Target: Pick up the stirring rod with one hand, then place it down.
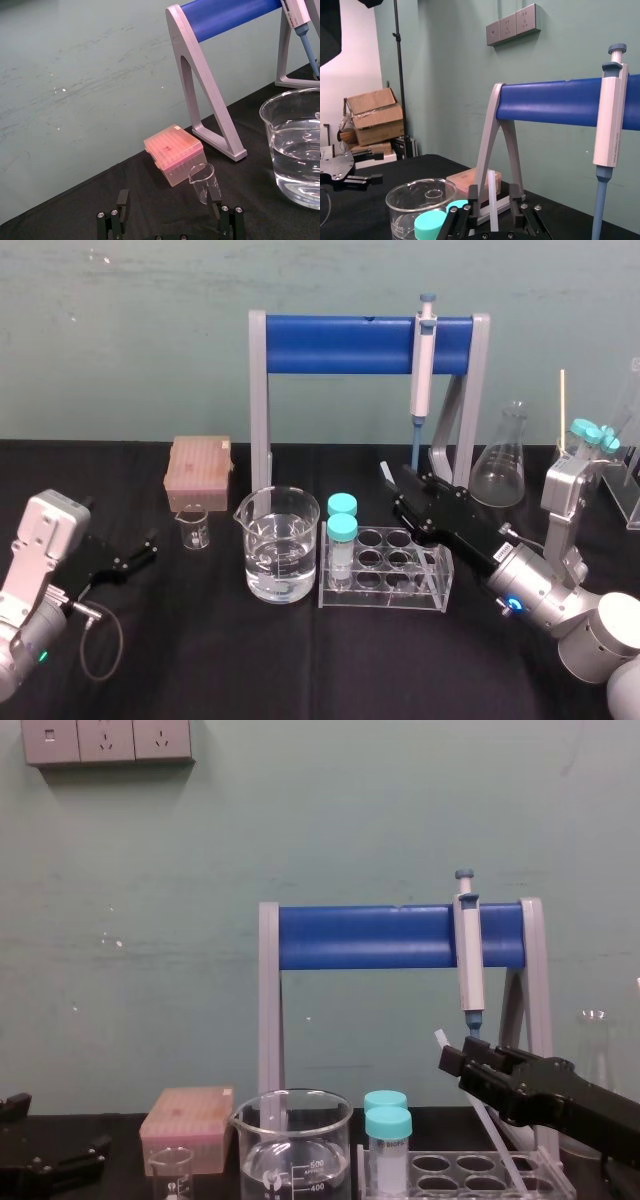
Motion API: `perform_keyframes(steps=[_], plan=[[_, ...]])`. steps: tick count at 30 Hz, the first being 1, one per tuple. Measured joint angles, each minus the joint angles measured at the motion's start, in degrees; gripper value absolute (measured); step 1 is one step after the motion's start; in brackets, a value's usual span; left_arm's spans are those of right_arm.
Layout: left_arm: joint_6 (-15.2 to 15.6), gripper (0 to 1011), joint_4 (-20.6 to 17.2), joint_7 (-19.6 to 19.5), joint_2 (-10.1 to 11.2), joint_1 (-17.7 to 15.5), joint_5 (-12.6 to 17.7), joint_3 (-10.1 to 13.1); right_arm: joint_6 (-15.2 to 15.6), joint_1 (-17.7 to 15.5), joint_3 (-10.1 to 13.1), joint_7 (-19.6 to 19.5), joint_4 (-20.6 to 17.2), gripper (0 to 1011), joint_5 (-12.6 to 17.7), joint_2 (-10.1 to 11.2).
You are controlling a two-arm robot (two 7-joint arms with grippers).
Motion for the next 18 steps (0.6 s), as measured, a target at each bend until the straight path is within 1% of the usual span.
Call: perform_keyframes(steps=[1, 2, 5, 6, 8, 9, 11, 12, 15, 16, 17, 18], plan=[[0.0, 1000, 0.0, 0.0, 0.0, 0.0, 0.0, 0.0, 0.0, 0.0, 0.0, 0.0, 0.0, 409, 0.0, 0.0], [0.0, 1000, 0.0, 0.0, 0.0, 0.0, 0.0, 0.0, 0.0, 0.0, 0.0, 0.0, 0.0, 470, 0.0, 0.0], [0.0, 1000, 0.0, 0.0, 0.0, 0.0, 0.0, 0.0, 0.0, 0.0, 0.0, 0.0, 0.0, 528, 0.0, 0.0], [0.0, 1000, 0.0, 0.0, 0.0, 0.0, 0.0, 0.0, 0.0, 0.0, 0.0, 0.0, 0.0, 586, 0.0, 0.0], [0.0, 1000, 0.0, 0.0, 0.0, 0.0, 0.0, 0.0, 0.0, 0.0, 0.0, 0.0, 0.0, 633, 0.0, 0.0], [0.0, 1000, 0.0, 0.0, 0.0, 0.0, 0.0, 0.0, 0.0, 0.0, 0.0, 0.0, 0.0, 695, 0.0, 0.0], [0.0, 1000, 0.0, 0.0, 0.0, 0.0, 0.0, 0.0, 0.0, 0.0, 0.0, 0.0, 0.0, 730, 0.0, 0.0], [0.0, 1000, 0.0, 0.0, 0.0, 0.0, 0.0, 0.0, 0.0, 0.0, 0.0, 0.0, 0.0, 784, 0.0, 0.0], [0.0, 1000, 0.0, 0.0, 0.0, 0.0, 0.0, 0.0, 0.0, 0.0, 0.0, 0.0, 0.0, 848, 0.0, 0.0], [0.0, 1000, 0.0, 0.0, 0.0, 0.0, 0.0, 0.0, 0.0, 0.0, 0.0, 0.0, 0.0, 900, 0.0, 0.0], [0.0, 1000, 0.0, 0.0, 0.0, 0.0, 0.0, 0.0, -0.1, 0.0, 0.0, 0.0, 0.0, 913, 0.0, 0.0], [0.0, 1000, 0.0, 0.0, 0.0, 0.0, 0.0, 0.0, -0.5, -0.1, 0.3, -0.2, -0.5, 947, 0.1, 0.0]])
